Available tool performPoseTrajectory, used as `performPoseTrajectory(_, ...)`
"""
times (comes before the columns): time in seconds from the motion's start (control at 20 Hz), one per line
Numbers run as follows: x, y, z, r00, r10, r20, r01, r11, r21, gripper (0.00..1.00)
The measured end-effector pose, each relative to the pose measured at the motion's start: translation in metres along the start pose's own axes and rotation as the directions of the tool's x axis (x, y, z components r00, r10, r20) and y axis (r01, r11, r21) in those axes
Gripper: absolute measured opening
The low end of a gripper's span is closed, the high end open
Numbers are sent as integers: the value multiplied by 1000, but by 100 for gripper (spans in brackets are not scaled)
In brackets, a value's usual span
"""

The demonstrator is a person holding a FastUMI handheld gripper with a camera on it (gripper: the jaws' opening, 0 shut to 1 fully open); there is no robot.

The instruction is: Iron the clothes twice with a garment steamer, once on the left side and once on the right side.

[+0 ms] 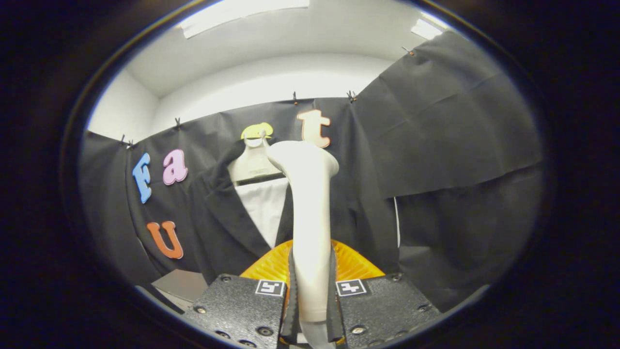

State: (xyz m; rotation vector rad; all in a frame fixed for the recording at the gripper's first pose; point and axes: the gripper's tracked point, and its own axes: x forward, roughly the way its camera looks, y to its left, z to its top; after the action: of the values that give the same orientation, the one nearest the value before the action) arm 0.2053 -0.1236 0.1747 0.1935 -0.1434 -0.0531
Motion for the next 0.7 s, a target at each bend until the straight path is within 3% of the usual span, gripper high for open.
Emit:
performPoseTrajectory(0.25, 46, -18, -1, 999, -17, -28, 17, 1000, -10, 26)
performPoseTrajectory(0.7, 52, -20, -41, 996, -13, -88, 7, 997, -71, 26)
